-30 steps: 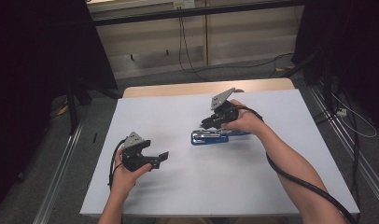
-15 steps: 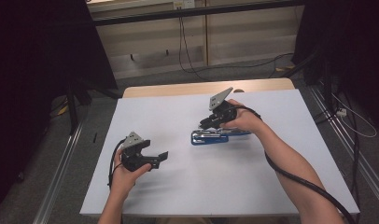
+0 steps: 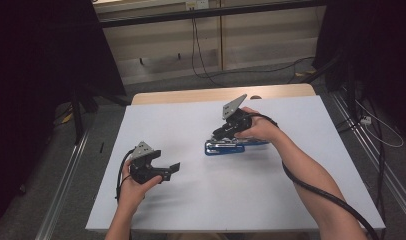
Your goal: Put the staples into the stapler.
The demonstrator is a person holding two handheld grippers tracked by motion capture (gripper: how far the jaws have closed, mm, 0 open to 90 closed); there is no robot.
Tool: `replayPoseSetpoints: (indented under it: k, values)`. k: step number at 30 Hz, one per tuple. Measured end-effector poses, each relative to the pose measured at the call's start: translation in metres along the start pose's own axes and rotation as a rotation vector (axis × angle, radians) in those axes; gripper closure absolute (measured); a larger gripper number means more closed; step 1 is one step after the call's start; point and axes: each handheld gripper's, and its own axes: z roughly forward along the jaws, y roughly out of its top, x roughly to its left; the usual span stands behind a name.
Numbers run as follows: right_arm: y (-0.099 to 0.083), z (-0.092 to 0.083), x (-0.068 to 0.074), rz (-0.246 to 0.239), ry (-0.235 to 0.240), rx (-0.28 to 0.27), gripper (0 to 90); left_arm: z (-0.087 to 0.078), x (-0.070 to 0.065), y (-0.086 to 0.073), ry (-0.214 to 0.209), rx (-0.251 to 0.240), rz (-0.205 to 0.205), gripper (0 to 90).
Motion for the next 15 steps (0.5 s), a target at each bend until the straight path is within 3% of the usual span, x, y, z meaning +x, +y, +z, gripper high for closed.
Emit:
replayPoseSetpoints:
  k: [15]
  values:
    - [0.0009, 0.0083, -0.0005, -0.016, 0.022, 0.015, 79.2, -0.0011, 0.0007, 0.0000, 0.008, -0.002, 0.002, 7.1]
